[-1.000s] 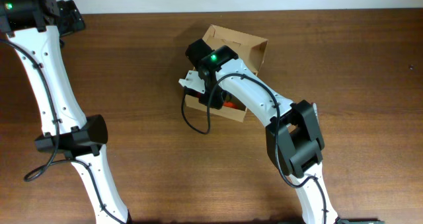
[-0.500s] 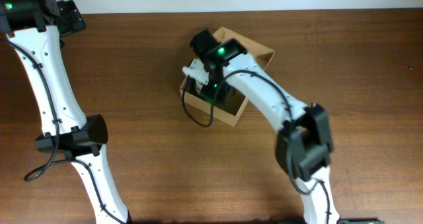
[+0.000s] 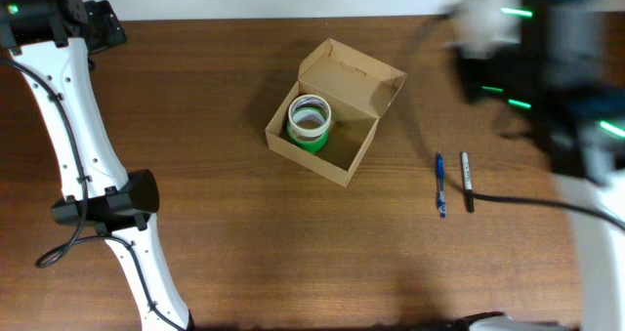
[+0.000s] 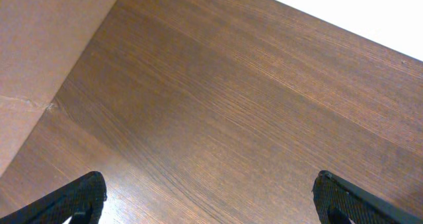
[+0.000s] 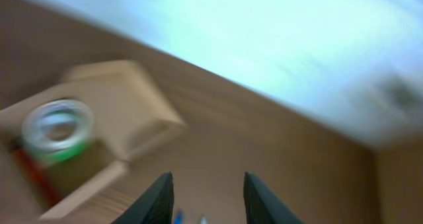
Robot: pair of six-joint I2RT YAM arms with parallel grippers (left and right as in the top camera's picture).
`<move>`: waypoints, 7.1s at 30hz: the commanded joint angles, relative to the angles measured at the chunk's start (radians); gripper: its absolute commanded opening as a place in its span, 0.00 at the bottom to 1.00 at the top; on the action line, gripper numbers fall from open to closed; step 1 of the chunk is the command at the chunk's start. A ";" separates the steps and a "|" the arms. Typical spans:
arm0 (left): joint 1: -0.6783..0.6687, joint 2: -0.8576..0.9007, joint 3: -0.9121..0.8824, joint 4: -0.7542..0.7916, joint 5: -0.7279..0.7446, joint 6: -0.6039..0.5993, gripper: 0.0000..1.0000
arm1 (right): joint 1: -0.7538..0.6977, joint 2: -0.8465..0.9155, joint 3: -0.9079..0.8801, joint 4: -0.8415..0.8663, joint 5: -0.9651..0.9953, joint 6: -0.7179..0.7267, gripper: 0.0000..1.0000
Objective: Pack container
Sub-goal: 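Move the right gripper to the blue pen and grasp it, then carry the blue pen over the box and lower it in, then move the right gripper to the black marker and grasp it, then carry the black marker into the box and release it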
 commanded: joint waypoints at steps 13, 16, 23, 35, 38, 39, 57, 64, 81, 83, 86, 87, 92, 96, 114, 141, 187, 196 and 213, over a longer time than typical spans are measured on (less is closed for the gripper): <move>0.004 -0.023 -0.006 0.000 -0.003 0.009 1.00 | -0.265 0.088 -0.856 0.282 -0.237 0.336 0.54; 0.004 -0.023 -0.006 0.000 -0.003 0.009 1.00 | -0.265 0.162 -0.877 0.307 -0.256 0.336 0.51; 0.004 -0.023 -0.006 0.000 -0.003 0.009 1.00 | -0.240 0.298 -0.877 0.322 -0.246 0.336 0.45; 0.004 -0.023 -0.006 0.000 -0.003 0.009 1.00 | -0.193 0.373 -0.877 0.351 -0.144 0.367 0.35; 0.004 -0.023 -0.006 0.000 -0.003 0.009 1.00 | -0.193 0.392 -0.877 0.355 -0.103 0.402 0.28; 0.004 -0.023 -0.006 0.000 -0.003 0.009 1.00 | -0.193 0.397 -0.877 0.359 -0.100 0.404 0.27; 0.004 -0.023 -0.006 0.000 -0.003 0.009 1.00 | -0.103 0.330 -0.653 0.186 -0.093 0.398 0.04; 0.004 -0.023 -0.006 0.000 -0.003 0.009 1.00 | 0.076 0.277 -0.013 -0.078 -0.095 0.258 0.04; 0.004 -0.023 -0.006 0.000 -0.003 0.009 1.00 | 0.416 0.576 0.208 -0.107 -0.088 -0.332 0.04; 0.004 -0.023 -0.006 0.000 -0.003 0.009 1.00 | 0.426 0.648 0.208 -0.120 -0.084 -0.332 0.04; 0.004 -0.023 -0.006 0.000 -0.003 0.009 1.00 | 0.433 0.711 0.208 -0.127 -0.084 -0.332 0.04; 0.004 -0.023 -0.006 0.000 -0.003 0.009 1.00 | 0.435 0.728 0.208 -0.126 -0.085 -0.332 0.04; 0.004 -0.023 -0.006 0.000 -0.003 0.009 1.00 | 0.445 0.784 0.208 -0.120 -0.122 -0.322 0.04; 0.004 -0.023 -0.006 0.000 -0.003 0.009 1.00 | 0.456 0.810 0.207 -0.126 -0.164 -0.315 0.04; 0.004 -0.023 -0.006 0.000 -0.003 0.009 1.00 | 0.477 0.853 0.091 -0.103 -0.180 -0.297 0.04; 0.004 -0.023 -0.006 0.000 -0.003 0.009 1.00 | 0.251 -0.006 0.012 -0.037 0.204 -0.119 0.49; 0.004 -0.023 -0.006 0.000 -0.003 0.009 1.00 | -0.288 0.513 -0.691 0.263 -0.008 0.048 0.04; 0.004 -0.023 -0.006 0.000 -0.003 0.009 1.00 | -0.281 0.491 -0.471 0.126 -0.171 0.090 0.04; 0.004 -0.023 -0.006 0.000 -0.003 0.009 1.00 | 0.198 0.496 0.528 -0.357 -0.148 -0.106 0.04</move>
